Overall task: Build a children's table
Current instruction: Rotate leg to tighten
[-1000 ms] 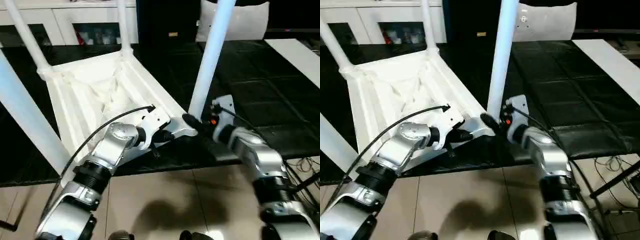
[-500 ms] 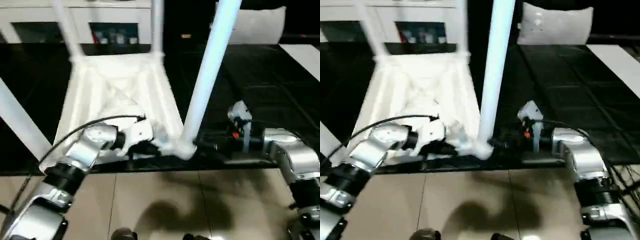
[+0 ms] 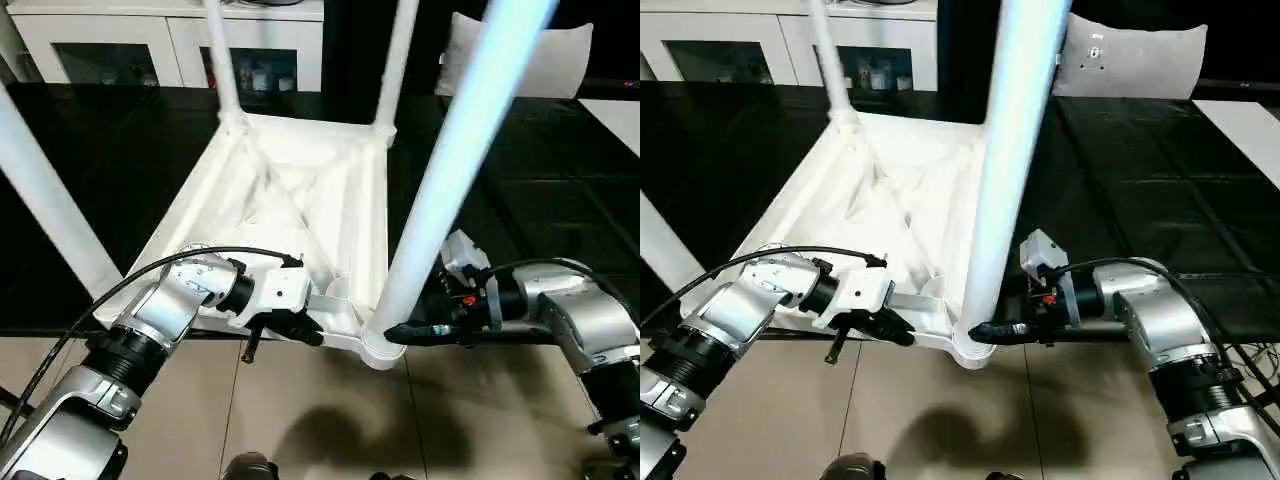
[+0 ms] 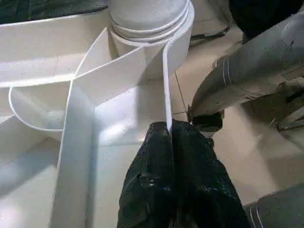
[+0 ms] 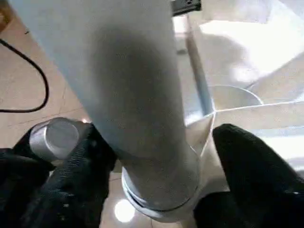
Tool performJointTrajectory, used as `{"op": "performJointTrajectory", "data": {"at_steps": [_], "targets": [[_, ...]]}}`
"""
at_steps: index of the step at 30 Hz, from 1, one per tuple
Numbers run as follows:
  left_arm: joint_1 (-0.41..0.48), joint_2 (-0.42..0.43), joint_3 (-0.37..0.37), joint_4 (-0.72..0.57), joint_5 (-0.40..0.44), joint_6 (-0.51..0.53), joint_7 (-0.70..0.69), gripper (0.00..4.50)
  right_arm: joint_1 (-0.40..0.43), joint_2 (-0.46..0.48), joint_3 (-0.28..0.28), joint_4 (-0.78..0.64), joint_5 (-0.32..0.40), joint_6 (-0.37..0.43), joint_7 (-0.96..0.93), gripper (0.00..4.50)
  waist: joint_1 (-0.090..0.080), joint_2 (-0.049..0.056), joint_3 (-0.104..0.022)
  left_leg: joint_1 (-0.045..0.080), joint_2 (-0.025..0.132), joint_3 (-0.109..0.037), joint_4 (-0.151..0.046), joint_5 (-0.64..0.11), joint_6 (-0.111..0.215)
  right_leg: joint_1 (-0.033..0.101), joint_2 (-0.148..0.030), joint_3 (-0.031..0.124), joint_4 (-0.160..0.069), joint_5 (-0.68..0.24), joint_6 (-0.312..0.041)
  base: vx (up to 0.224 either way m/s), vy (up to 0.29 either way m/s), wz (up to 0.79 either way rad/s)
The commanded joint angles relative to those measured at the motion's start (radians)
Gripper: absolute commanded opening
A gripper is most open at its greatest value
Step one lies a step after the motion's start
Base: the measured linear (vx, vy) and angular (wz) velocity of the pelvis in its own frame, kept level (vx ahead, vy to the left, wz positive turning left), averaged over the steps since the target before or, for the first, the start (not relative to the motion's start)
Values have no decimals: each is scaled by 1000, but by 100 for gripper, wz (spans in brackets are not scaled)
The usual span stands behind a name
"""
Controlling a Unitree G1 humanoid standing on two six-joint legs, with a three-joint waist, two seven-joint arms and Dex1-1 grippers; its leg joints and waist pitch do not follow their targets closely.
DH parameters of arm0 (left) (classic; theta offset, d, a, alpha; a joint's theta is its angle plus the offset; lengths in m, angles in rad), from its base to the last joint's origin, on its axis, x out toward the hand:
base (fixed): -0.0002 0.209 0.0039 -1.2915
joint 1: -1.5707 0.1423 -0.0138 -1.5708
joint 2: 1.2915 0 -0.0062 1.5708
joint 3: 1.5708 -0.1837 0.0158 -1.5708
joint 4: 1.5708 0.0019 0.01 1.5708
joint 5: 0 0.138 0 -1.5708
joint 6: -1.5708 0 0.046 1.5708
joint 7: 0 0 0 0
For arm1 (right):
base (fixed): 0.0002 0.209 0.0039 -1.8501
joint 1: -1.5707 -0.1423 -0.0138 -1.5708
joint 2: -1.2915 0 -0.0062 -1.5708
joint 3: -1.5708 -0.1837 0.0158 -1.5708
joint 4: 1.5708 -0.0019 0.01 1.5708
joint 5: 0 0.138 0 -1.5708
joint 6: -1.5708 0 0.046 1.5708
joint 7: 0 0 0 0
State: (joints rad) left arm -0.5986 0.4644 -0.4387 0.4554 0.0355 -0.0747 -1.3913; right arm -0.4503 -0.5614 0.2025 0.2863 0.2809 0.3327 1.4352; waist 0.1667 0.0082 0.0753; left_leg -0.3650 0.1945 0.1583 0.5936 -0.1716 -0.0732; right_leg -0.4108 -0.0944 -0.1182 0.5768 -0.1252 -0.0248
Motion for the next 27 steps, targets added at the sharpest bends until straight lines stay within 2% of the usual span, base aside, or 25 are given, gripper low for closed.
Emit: {"op": "performJointTrajectory", "data": {"at_steps": [1, 7, 11, 12, 13, 16, 17, 18, 19, 20, 21, 22, 23, 24, 25, 26, 27], "targets": [[-6, -2, -32, -18, 14, -25, -33, 0, 8, 1, 2, -14, 13, -13, 9, 316, -7, -2, -85, 15, 39, -3, -72, -297, 28, 54, -65, 47, -78, -488, -124, 0, 0, 0], [-6, -5, -32, -11, 15, -24, -31, 0, 11, 14, 7, -11, 26, -4, 16, 265, -6, -2, -88, 12, 40, -3, -71, -276, 32, 55, -63, 48, -72, -448, -136, 0, 0, 0], [-3, -13, -11, -23, -9, 60, -18, 0, 20, 39, -14, -37, 56, 61, -21, 231, -6, 0, -87, 11, 40, -3, -72, -278, 29, 58, -63, 48, -70, -436, -145, 0, 0, 0], [-4, -22, 1, -28, -17, 98, 1, 0, 19, 55, -23, -39, 47, 79, -71, 223, -9, -2, -86, 10, 38, -3, -73, -280, 28, 58, -63, 47, -71, -452, -139, 0, 0, 0], [-5, -26, 7, -33, -19, 129, 15, 0, 18, 66, -29, -38, 38, 82, -105, 219, -11, 1, -83, 11, 37, -3, -73, -285, 26, 56, -63, 47, -74, -466, -135, 0, 0, 0], [-9, -49, 31, -39, -27, 210, 67, 0, 4, 112, -56, -15, 12, 106, -233, 210, -23, -1, -79, 17, 27, -5, -70, -315, 13, 53, -65, 37, -93, -591, -86, 0, 0, 0], [-11, -60, 41, -38, -30, 235, 92, 0, -3, 132, -67, -3, 3, 120, -285, 210, -34, -1, -72, 18, 24, -5, -69, -331, 7, 48, -62, 32, -100, -633, -67, 0, 0, 0], [-15, -89, 63, -38, -38, 297, 148, 0, -24, 179, -96, 33, -13, 147, -404, 209, -46, -1, -69, 20, 18, -9, -64, -357, -5, 48, -62, 17, -111, -691, -39, 0, 0, 0], [-16, -92, 64, -37, -37, 301, 153, 0, -26, 183, -99, 36, -13, 151, -415, 209, -54, 0, -69, 21, 17, -11, -64, -368, -10, 50, -61, 10, -118, -712, -24, 0, 0, 0], [-24, -118, 74, -30, -28, 341, 206, 0, -48, 229, -132, 69, -16, 187, -526, 206, -73, -2, -65, 19, 12, -15, -57, -395, -14, 52, -58, -9, -134, -754, 19, 0, 0, 0], [-29, -132, 77, -24, -23, 359, 231, 0, -58, 250, -145, 83, -21, 200, -578, 206, -94, 13, -64, 28, 18, -22, -55, -450, -15, 52, -54, -35, -149, -760, 34, 0, 0, 0], [-29, -132, 77, -24, -23, 359, 231, 0, -58, 250, -145, 83, -21, 200, -578, 205, -109, 15, -65, 18, 27, -30, -61, -476, -14, 70, -51, -51, -151, -738, 47, 0, 0, 0], [-40, -161, 91, -14, -15, 398, 288, 0, -73, 286, -159, 101, -40, 207, -670, 205, -120, 41, -61, -4, 81, -54, -106, -619, -8, 108, -45, -45, -83, -597, 25, -77, 18, -20], [-51, -187, 105, -4, -9, 425, 340, 0, -82, 313, -166, 113, -55, 205, -735, 205, -107, 46, -56, -42, 124, -78, -176, -775, -27, 127, -38, 19, 91, -275, -30, -74, 2, -9], [-66, -223, 126, 14, -7, 442, 405, 0, -96, 350, -186, 132, -54, 201, -805, 205, -103, 47, -55, -13, 114, -59, -190, -797, -22, 95, -26, 35, 95, -213, -41, -74, 2, -9], [-71, -236, 134, 21, -7, 448, 430, 0, -101, 365, -194, 140, -53, 200, -831, 205, -120, -24, -64, 40, 26, -39, -92, -649, -46, 52, -69, 61, -32, -531, -49, 0, 0, 0], [-80, -258, 150, 33, -10, 459, 473, 0, -108, 387, -208, 152, -49, 195, -869, 205, -98, -26, -62, 40, -23, -15, -5, -363, -30, 28, -115, 59, -111, -875, -1, 42, -57, -19]]}}
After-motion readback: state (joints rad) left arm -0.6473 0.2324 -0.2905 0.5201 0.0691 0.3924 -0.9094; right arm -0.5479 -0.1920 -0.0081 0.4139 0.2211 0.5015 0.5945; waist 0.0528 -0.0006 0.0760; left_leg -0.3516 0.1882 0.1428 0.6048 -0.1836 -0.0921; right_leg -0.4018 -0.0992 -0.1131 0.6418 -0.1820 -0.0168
